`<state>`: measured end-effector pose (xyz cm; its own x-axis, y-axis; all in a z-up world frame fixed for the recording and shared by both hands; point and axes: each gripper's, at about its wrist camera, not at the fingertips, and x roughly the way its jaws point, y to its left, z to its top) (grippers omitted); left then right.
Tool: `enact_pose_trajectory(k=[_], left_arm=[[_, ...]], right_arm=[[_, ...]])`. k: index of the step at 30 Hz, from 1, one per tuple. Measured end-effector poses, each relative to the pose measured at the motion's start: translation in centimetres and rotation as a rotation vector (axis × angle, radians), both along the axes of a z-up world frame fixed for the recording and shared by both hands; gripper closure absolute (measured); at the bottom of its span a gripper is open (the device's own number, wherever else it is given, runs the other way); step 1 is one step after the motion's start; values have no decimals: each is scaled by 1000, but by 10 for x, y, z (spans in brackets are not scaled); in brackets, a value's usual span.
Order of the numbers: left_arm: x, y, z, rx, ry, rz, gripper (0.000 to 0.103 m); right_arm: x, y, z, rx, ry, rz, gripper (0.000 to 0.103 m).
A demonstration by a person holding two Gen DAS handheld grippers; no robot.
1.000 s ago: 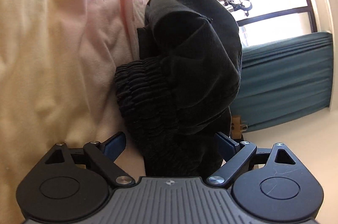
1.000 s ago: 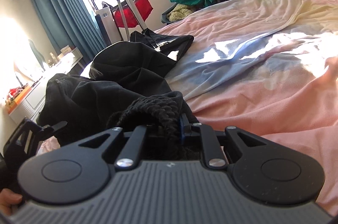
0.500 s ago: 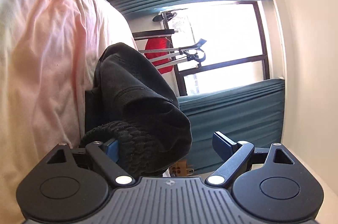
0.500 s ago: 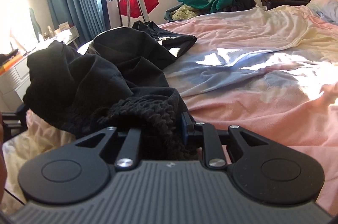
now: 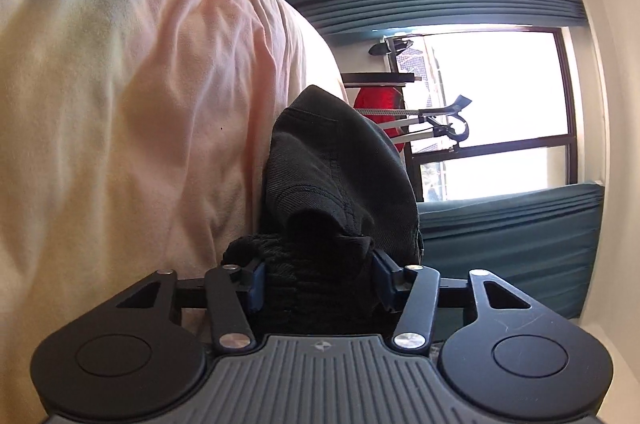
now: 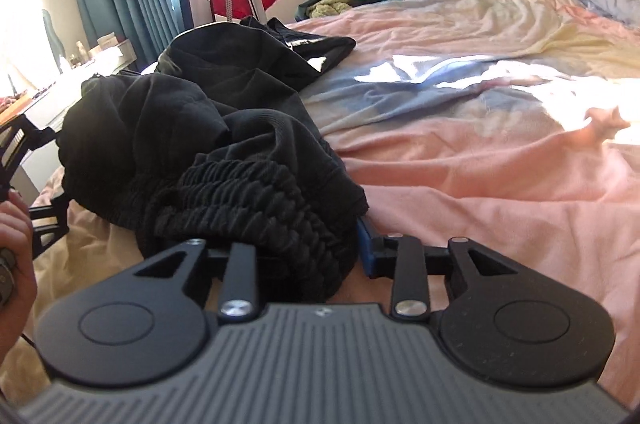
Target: Fold clothes
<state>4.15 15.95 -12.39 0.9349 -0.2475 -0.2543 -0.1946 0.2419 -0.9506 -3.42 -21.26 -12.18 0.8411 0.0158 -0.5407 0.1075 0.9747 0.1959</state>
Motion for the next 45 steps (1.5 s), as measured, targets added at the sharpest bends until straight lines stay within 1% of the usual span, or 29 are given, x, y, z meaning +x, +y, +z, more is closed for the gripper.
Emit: enact_pose_trajectory(k=[1, 2, 3, 6, 8, 11, 12, 14, 15, 17, 20, 22, 23, 25, 26, 27, 29, 31, 34, 36, 37, 38, 39, 40, 41, 42, 43, 44, 45], left_arm=[[2, 2, 3, 18, 3, 9, 69], [2, 3, 9, 50, 7, 19, 77], [1, 6, 19, 88, 7, 33, 82], [-4, 20, 55, 149, -15, 70, 87], [-2, 37, 84, 189, -28, 80, 88], [10, 66, 131, 285, -54, 78, 88], [15, 73, 149, 364, -61, 75, 88], [27, 87, 194, 583, -79, 66, 88], [37, 95, 211, 649, -86, 67, 88], [57, 114, 235, 713, -72, 69, 88], [99, 140, 251, 800, -10, 94, 89], [129, 158, 249, 874, 40, 109, 90], [142, 167, 243, 907, 73, 108, 91], [162, 183, 217, 953, 159, 84, 91], [168, 190, 199, 964, 211, 73, 91], [171, 196, 181, 963, 256, 66, 91], [171, 209, 150, 935, 313, 64, 91], [172, 223, 131, 929, 332, 61, 91], [161, 233, 119, 918, 328, 30, 87], [150, 236, 118, 907, 322, 11, 70], [143, 238, 118, 901, 318, 2, 66], [135, 239, 118, 891, 312, -10, 56], [126, 240, 118, 881, 307, -21, 43], [115, 240, 117, 880, 307, -27, 37], [105, 240, 116, 883, 308, -30, 25], [95, 240, 116, 888, 310, -31, 15], [85, 239, 116, 894, 308, -37, 11], [76, 238, 117, 904, 308, -42, 6], [66, 237, 117, 919, 313, -36, 5]], right_arm=[[-1, 3, 2, -4, -5, 17, 79], [-1, 6, 3, 14, -7, 43, 81], [-2, 8, 4, 35, -9, 70, 83], [-7, 23, 8, 128, -21, 173, 83], [-9, 45, 13, 154, -29, 255, 83], [-8, 83, 21, 210, -48, 373, 85], [-4, 98, 24, 245, -57, 422, 86], [5, 130, 31, 293, -85, 518, 87], [10, 145, 34, 316, -99, 566, 88], [24, 181, 41, 346, -106, 647, 88], [47, 230, 49, 391, -112, 736, 88], [62, 263, 47, 395, -96, 774, 88], [71, 273, 40, 390, -72, 779, 88], [89, 292, 24, 379, -19, 786, 88], [98, 297, 11, 392, 32, 787, 88], [104, 298, 3, 400, 61, 785, 88], [110, 298, -6, 409, 93, 783, 89], [112, 297, -6, 412, 102, 784, 89], [112, 297, 0, 399, 109, 811, 86], [116, 296, 5, 382, 105, 824, 83], [115, 296, 7, 364, 103, 825, 83], [114, 297, 10, 345, 100, 826, 78], [111, 297, 13, 320, 96, 819, 68], [107, 297, 16, 294, 92, 812, 65], [104, 296, 19, 280, 88, 808, 59], [100, 293, 22, 269, 81, 805, 46], [97, 288, 24, 277, 64, 814, 36], [96, 282, 26, 289, 46, 825, 19], [92, 279, 28, 278, 39, 825, 13]])
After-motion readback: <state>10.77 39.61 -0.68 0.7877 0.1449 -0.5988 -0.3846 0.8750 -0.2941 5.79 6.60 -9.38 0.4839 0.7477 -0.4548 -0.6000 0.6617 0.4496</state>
